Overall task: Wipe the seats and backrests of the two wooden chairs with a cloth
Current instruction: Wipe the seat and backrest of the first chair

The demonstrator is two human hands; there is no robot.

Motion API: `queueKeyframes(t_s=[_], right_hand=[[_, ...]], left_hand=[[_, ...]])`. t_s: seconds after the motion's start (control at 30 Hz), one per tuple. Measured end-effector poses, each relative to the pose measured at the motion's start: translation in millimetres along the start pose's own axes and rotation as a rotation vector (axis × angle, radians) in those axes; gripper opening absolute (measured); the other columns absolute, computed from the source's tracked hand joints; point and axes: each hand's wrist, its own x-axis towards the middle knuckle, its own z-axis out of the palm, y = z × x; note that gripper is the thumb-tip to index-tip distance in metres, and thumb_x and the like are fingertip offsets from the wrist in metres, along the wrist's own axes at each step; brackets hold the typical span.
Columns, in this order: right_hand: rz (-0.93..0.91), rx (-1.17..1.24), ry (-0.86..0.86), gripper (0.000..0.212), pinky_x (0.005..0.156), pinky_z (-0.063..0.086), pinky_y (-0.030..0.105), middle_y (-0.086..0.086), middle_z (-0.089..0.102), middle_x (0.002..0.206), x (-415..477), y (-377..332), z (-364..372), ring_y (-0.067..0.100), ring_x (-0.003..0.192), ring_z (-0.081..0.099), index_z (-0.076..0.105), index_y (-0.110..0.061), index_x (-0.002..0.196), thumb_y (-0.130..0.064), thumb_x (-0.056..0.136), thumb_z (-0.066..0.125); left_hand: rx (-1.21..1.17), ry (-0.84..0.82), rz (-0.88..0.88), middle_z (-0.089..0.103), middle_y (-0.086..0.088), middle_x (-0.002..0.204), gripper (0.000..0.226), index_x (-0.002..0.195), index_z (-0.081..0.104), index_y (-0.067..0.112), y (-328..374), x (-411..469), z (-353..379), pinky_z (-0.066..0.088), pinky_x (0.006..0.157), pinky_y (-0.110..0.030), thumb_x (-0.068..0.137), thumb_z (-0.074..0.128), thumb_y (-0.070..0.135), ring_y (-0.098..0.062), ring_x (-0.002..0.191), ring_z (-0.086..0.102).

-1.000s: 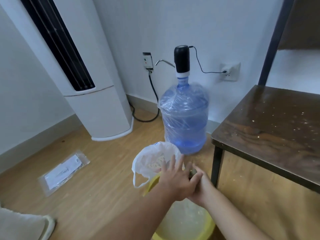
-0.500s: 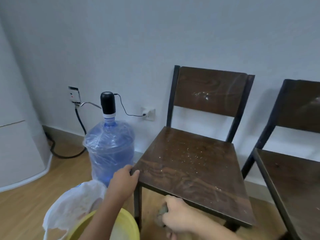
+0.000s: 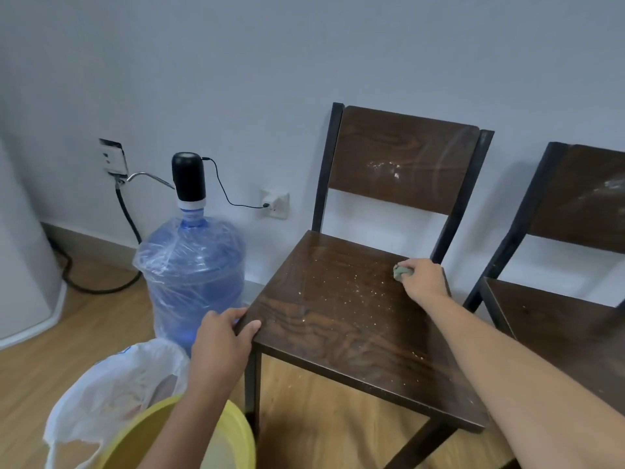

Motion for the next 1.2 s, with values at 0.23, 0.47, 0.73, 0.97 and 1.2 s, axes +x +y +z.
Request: queueKeyframes(t_s=[0.23,0.47,0.73,0.97,1.2], right_hand=[[-0.317,-0.030,-0.236,0.044,0.122,0.031,0.035,-0.006,0.060,0.147,-40.8,-19.1,31.7,0.021,0.141,0.050,0.072,-0.027,0.128,0.001,0.100,0.052],[-0.451,0.033,-0.350,0.026,0.124,0.031,0.036,-0.021,0.065,0.137,-110.3,-26.9,14.8,0.001,0.135,0.053,0.074,-0.038,0.121,-0.027,0.099,0.066],[-0.409,-0.011,-0.409,0.050,0.109,0.044,0.022,-0.016,0.059,0.133,-92.7,-48.9,-3.6,0.001,0.122,0.053,0.055,-0.034,0.145,-0.012,0.100,0.062],[-0.007,0.079,-0.017,0.033,0.108,0.051,0.039,0.018,0.068,0.130,32.7,-26.3,25.4,0.031,0.117,0.066,0.067,-0.005,0.130,0.002,0.099,0.059],[-0.442,0.174,-0.374,0.036,0.118,0.037,0.024,-0.009,0.067,0.136,-70.9,-65.1,56.2,0.009,0.130,0.057,0.071,-0.026,0.129,-0.006,0.102,0.058]], left_hand=[[-0.041,-0.005,-0.020,0.075,-0.001,0.113,0.042,0.131,0.071,0.019,-2.2,1.5,2.0,0.057,0.079,-0.025,0.092,0.072,0.035,-0.015,0.102,0.070],[0.060,-0.036,-0.071,0.068,0.001,0.111,0.041,0.129,0.070,0.024,2.3,5.0,0.8,0.061,0.087,-0.039,0.091,0.071,0.042,-0.016,0.095,0.069],[0.034,-0.124,-0.139,0.068,0.001,0.102,0.025,0.108,0.069,0.030,8.2,14.3,-10.5,0.058,0.091,-0.043,0.086,0.075,0.041,-0.018,0.091,0.068],[-0.181,-0.073,-0.224,0.078,0.000,0.083,0.018,0.101,0.074,0.025,9.0,5.3,-4.4,0.066,0.062,-0.038,0.085,0.081,0.026,-0.017,0.059,0.076],[-0.176,-0.173,-0.148,0.075,-0.010,0.093,0.027,0.104,0.077,0.030,13.8,-0.7,-29.4,0.059,0.047,-0.028,0.079,0.087,0.030,-0.021,0.058,0.076]])
